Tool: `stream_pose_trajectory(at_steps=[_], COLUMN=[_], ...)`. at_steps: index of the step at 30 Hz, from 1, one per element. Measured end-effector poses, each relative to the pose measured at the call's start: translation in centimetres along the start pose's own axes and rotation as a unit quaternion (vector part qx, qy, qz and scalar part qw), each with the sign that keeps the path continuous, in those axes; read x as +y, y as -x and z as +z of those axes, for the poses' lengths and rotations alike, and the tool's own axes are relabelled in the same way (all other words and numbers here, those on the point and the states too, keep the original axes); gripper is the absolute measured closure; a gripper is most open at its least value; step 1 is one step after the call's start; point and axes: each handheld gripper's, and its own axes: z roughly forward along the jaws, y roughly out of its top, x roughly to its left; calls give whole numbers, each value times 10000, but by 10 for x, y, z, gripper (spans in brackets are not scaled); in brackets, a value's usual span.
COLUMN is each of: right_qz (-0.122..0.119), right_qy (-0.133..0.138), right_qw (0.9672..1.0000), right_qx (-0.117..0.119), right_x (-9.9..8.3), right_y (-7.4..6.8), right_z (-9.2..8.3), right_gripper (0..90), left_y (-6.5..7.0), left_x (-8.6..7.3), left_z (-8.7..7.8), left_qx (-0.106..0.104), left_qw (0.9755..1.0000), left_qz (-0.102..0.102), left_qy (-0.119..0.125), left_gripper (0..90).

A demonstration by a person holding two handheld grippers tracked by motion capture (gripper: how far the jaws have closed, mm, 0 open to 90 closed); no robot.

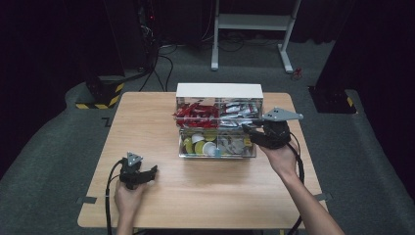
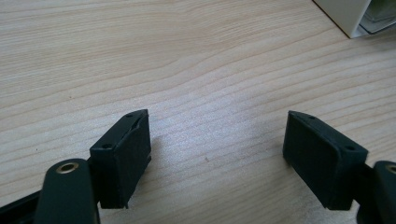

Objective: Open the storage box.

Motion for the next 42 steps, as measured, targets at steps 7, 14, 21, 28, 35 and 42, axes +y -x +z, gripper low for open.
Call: stream_pose_trajectory(at_steps=[7, 14, 21, 28, 35, 42], right_qz=[138, 198, 223, 266, 201, 166], right_qy=[64, 163, 308, 331, 352, 319], right_qw=[9999, 9997, 9993, 9990, 9991, 9993], right_qx=[-54, -51, -62, -99, -98, -100], right_x=[4, 8, 12, 17, 25, 29], right_y=[8, 12, 15, 19, 19, 19], right_z=[2, 1, -2, 0, 2, 4], right_gripper=[547, 554, 556, 557, 558, 557], left_y=[0, 1, 1, 1, 2, 3], left_x=[0, 0, 0, 0, 0, 0], left_z=[0, 0, 0, 0, 0, 0], left_qx=[-2, -30, -28, -34, -91, -168], left_qw=[10000, 10000, 10000, 10000, 9999, 9998], left_qz=[2, 18, 18, 11, 71, 130], left_qy=[0, 1, 3, -1, -1, -59], left_gripper=[237, 253, 253, 252, 221, 176])
